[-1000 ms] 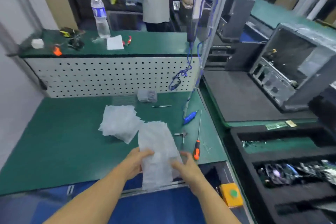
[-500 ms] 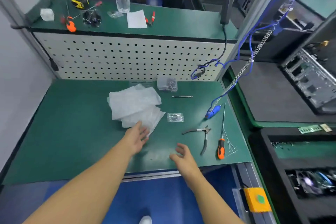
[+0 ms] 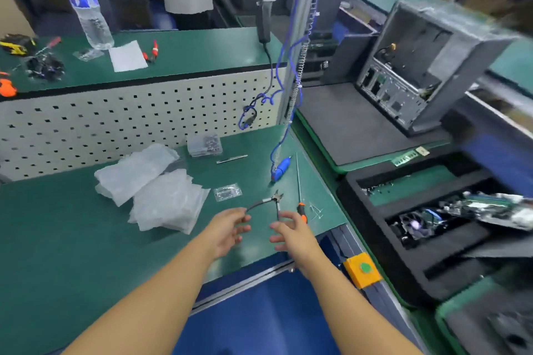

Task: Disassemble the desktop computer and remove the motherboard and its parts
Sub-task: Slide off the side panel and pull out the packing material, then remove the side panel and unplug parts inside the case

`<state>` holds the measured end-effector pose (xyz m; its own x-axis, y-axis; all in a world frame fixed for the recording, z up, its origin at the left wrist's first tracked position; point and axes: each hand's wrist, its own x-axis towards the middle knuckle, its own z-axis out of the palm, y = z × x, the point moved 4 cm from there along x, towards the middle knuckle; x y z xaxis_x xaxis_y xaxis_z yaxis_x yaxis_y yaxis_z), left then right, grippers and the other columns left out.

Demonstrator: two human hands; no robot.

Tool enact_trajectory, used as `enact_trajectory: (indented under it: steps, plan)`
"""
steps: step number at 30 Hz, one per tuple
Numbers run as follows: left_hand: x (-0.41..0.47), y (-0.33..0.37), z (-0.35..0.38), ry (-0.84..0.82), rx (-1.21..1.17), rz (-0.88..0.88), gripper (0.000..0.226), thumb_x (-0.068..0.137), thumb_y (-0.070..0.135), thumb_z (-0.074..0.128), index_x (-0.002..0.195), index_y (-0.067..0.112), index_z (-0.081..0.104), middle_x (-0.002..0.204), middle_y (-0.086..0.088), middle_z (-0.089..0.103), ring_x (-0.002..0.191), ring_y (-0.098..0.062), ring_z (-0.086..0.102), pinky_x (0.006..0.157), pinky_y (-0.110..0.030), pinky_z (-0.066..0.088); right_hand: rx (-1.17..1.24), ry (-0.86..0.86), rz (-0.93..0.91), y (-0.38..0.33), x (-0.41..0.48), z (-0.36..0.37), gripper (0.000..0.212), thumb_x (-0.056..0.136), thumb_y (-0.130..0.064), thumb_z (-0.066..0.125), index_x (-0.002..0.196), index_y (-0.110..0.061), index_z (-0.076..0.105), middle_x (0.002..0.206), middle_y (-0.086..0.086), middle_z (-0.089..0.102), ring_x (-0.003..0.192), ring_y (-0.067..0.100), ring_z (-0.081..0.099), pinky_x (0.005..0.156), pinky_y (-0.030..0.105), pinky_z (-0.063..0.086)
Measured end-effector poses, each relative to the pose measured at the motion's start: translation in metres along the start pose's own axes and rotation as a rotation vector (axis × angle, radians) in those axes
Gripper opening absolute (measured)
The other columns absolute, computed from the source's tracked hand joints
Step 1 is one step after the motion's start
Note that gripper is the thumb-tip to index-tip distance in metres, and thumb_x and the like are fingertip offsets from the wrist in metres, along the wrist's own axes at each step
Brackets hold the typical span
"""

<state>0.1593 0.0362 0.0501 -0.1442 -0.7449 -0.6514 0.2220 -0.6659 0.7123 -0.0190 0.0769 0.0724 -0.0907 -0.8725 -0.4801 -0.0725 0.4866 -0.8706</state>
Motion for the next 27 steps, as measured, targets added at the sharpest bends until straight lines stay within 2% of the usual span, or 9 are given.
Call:
enact_trajectory:
  steps: [4,6,9,14,20,24,27]
  plan:
    - [0.003,-0.012,0.079,-0.132,0.166,-0.017,0.013,0.1,0.018,0.054,0.112,0.019,0.06,0.085,0.004,0.066,0.063,-0.011,0.056,0.05,-0.024,0.03,0.089,0.131,0.031,0.006,-0.028,-0.07,0.029,0.093,-0.016,0.061,0.122,-0.021,0.055,0.111,0.009,0.063,0.067,0.012,0.063,0.062,0.026,0.051]
    - [0.001,-0.023,0.128,-0.207,0.236,-0.027,0.01,0.099,0.019,0.057,0.108,0.021,0.061,0.08,0.007,0.068,0.059,-0.008,0.056,0.047,-0.022,0.03,0.154,0.221,0.039,0.012,-0.045,-0.112,0.027,0.093,-0.013,0.059,0.119,-0.018,0.056,0.103,0.011,0.064,0.061,0.012,0.061,0.056,0.025,0.048]
    - [-0.007,-0.039,0.197,-0.314,0.297,-0.041,0.011,0.097,0.016,0.059,0.106,0.021,0.065,0.079,0.007,0.07,0.057,-0.008,0.057,0.043,-0.018,0.03,0.23,0.332,0.045,0.023,-0.074,-0.171,0.021,0.093,-0.009,0.055,0.111,-0.019,0.057,0.095,0.007,0.066,0.059,0.015,0.055,0.05,0.024,0.043]
    - [-0.032,-0.076,0.322,-0.495,0.356,-0.065,0.016,0.098,0.014,0.058,0.112,0.015,0.064,0.077,0.001,0.067,0.049,-0.01,0.051,0.035,-0.017,0.021,0.281,0.544,0.034,0.049,-0.139,-0.275,0.017,0.093,-0.014,0.053,0.108,-0.019,0.06,0.087,0.001,0.071,0.054,0.011,0.054,0.046,0.022,0.038]
    - [-0.083,-0.132,0.468,-0.745,0.419,-0.121,0.018,0.099,0.02,0.054,0.116,0.018,0.062,0.072,0.005,0.065,0.049,-0.01,0.051,0.036,-0.017,0.025,0.276,0.74,-0.025,0.076,-0.227,-0.39,0.016,0.098,-0.013,0.049,0.103,-0.02,0.062,0.074,-0.006,0.071,0.043,0.01,0.047,0.041,0.018,0.036]
    - [-0.123,-0.166,0.55,-0.872,0.402,-0.112,0.015,0.095,0.013,0.056,0.107,0.018,0.064,0.073,0.004,0.064,0.05,-0.01,0.053,0.036,-0.018,0.027,0.307,0.844,-0.054,0.095,-0.279,-0.452,0.015,0.1,-0.014,0.049,0.1,-0.019,0.063,0.069,-0.005,0.07,0.039,0.011,0.04,0.039,0.018,0.032]
    - [-0.152,-0.19,0.598,-0.958,0.406,-0.114,0.011,0.095,0.012,0.056,0.101,0.016,0.065,0.075,0.001,0.064,0.055,-0.013,0.057,0.038,-0.02,0.036,0.315,0.911,-0.054,0.108,-0.313,-0.489,0.017,0.1,-0.015,0.048,0.097,-0.02,0.064,0.068,-0.006,0.07,0.04,0.009,0.044,0.039,0.017,0.034]
